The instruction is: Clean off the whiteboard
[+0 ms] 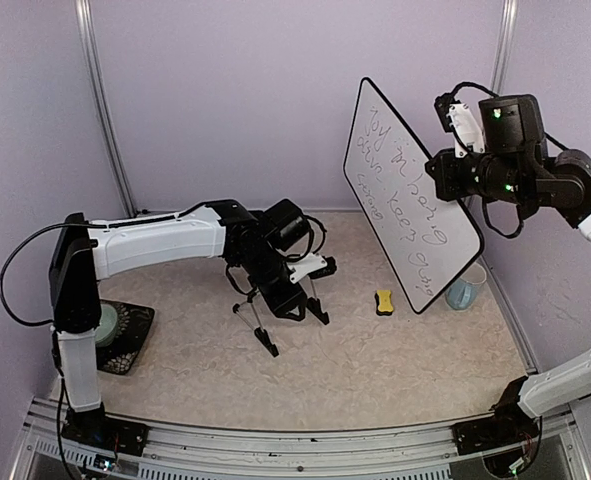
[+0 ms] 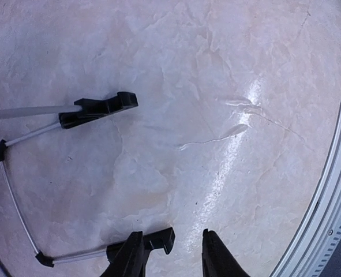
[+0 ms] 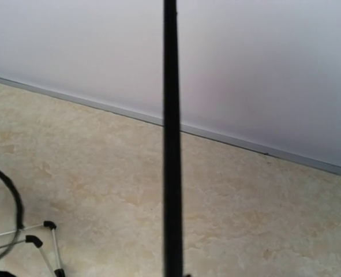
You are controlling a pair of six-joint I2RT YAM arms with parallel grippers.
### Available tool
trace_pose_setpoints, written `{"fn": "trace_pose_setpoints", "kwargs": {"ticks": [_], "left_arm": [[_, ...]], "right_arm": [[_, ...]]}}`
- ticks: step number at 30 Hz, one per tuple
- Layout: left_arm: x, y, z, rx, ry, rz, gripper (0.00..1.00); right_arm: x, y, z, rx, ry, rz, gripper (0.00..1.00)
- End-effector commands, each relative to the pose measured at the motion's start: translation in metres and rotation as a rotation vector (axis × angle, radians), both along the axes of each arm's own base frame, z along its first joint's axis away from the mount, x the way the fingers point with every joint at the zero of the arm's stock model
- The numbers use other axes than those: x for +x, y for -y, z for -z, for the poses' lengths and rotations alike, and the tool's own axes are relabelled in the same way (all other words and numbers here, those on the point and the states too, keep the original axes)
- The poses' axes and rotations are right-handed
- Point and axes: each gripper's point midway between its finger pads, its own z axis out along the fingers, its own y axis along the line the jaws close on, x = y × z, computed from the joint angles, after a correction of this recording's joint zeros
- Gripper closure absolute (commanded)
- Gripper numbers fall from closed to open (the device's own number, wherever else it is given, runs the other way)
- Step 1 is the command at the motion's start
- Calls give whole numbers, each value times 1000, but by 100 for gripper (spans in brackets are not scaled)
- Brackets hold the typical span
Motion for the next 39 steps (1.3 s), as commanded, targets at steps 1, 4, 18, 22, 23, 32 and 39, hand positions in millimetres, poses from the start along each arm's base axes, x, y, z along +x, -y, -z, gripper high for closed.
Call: {"fn": "trace_pose_setpoints", "kwargs": {"ticks": [1,4,18,22,23,32,39], "left_arm": [[23,4,-22,9,177,-46,62],[36,8,-58,-109,262,-131,54],[-14,13,-25,-348,-35,-385,50],[-15,1,-13,-340,-2,-513,52],[-19,1,-8,-339,-6,-519,52],[-53,-7,69,-218,-69,-575,55],[-45,-28,105,-146,-23,-679,58]], "right_arm": [[-2,4,-67,186,181,3,100],[-2,-2,-64,184,179,-25,100],[-6,-35,-77,189,203,-198,100],[-11,-38,-90,181,261,-239,100],[-10,-37,-92,178,274,-235,100],[1,-41,-89,159,286,-209,100],[4,-47,-88,155,286,-222,100]]}}
